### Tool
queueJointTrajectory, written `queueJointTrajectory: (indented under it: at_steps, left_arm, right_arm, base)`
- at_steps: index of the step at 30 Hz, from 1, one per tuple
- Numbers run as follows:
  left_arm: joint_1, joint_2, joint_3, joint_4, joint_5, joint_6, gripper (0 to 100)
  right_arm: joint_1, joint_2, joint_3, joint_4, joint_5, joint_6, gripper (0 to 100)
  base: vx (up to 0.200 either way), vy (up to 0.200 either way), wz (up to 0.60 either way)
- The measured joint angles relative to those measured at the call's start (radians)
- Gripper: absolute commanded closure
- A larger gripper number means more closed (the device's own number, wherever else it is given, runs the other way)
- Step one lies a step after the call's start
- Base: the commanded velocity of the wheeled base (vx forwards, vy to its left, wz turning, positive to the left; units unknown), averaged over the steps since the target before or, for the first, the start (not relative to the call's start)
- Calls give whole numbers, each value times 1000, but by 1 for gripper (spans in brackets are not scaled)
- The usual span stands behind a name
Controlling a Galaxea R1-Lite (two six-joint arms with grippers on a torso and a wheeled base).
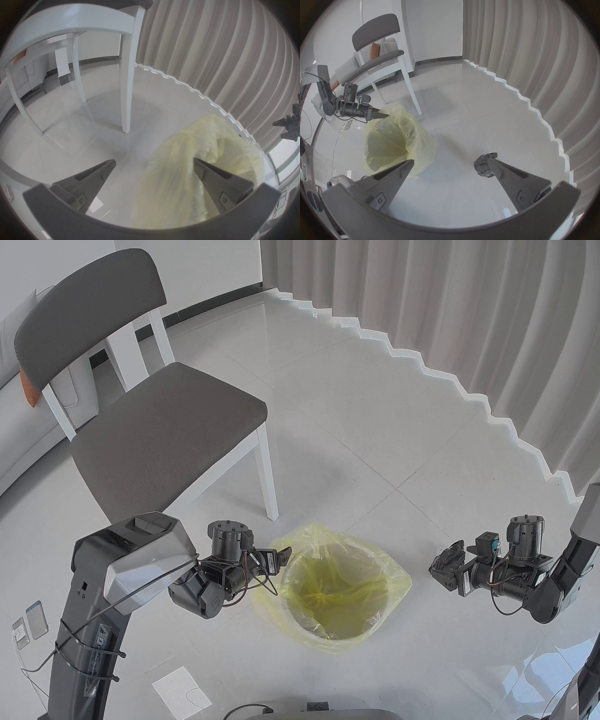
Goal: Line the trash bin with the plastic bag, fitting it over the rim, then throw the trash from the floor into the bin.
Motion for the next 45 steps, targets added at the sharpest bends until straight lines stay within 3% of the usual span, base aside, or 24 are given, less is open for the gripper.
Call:
queueJointTrajectory:
  at_steps: [7,12,30,38,45]
  left_arm:
    - [0,-75,60,-5,-8,-27,0]
    - [4,-129,131,-15,-10,-30,0]
    - [24,-218,297,-111,-10,-28,0]
    - [14,-216,274,-98,-5,-20,0]
    - [17,-136,157,-41,0,8,0]
  right_arm:
    - [2,46,-10,-25,32,3,0]
    - [16,110,-14,-126,64,7,0]
    - [49,387,-184,-168,70,7,0]
    - [45,472,-251,-161,70,6,0]
    - [47,504,-269,-149,70,4,0]
  base:
    - [0,0,0]
    - [0,0,0]
    - [0,0,0]
    - [0,0,0]
    - [0,0,0]
